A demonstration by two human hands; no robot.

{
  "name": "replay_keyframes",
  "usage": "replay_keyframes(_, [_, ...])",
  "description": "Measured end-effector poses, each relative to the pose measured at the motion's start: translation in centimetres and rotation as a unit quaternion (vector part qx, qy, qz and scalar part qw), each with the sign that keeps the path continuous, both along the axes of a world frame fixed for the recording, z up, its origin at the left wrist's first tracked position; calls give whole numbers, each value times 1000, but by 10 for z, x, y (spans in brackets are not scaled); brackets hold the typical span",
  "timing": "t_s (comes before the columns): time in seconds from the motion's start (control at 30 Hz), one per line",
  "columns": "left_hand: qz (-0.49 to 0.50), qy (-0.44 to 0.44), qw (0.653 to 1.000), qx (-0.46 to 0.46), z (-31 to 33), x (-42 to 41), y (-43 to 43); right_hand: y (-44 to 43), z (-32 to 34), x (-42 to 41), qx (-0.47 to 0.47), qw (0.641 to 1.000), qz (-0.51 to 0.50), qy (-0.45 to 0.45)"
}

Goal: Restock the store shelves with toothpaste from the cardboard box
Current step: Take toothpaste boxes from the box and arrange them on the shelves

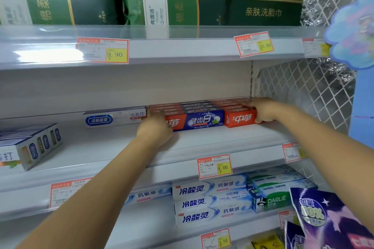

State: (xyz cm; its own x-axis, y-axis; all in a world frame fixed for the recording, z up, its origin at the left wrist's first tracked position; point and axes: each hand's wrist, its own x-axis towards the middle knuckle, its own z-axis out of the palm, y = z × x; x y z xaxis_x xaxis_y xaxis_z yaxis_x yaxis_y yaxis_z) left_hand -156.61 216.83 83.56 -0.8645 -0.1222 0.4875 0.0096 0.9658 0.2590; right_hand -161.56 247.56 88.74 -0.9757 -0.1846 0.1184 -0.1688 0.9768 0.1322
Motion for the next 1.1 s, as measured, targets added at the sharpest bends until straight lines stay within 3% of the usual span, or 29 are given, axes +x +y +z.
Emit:
replay_keyframes(0.1, [-2, 19, 1000, -14, 4, 5, 2, -3, -8, 14, -84, 995, 35, 46])
replay_keyframes(0.2, [-47, 66, 996, -28, 17, 24, 11, -6, -16, 41, -209, 965, 73, 144])
replay_keyframes(0.33, [-166, 147, 975, 2, 26, 86, 36, -27, -26, 116, -304, 900, 134, 281])
replay_keyframes(0.4, [-252, 184, 950, 20, 10, 129, 47, -35, -39, 155, -359, 867, 159, 307])
replay_keyframes(0.47, [-331, 173, 926, 56, -20, 171, 53, -40, -61, 188, -379, 862, 161, 295])
replay_keyframes(0.6, [-380, 63, 915, 122, -113, 215, 47, -58, -130, 236, -353, 899, 169, 196])
replay_keyframes(0.8, [-336, -147, 907, 206, -288, 251, 7, -81, -291, 286, -321, 945, 63, -30])
replay_keyframes(0.9, [-285, -271, 878, 274, -374, 277, -21, -95, -386, 315, -323, 931, -16, -169])
replay_keyframes(1.1, [-148, -440, 847, 259, -522, 336, -72, -130, -555, 382, -302, 880, -126, -345])
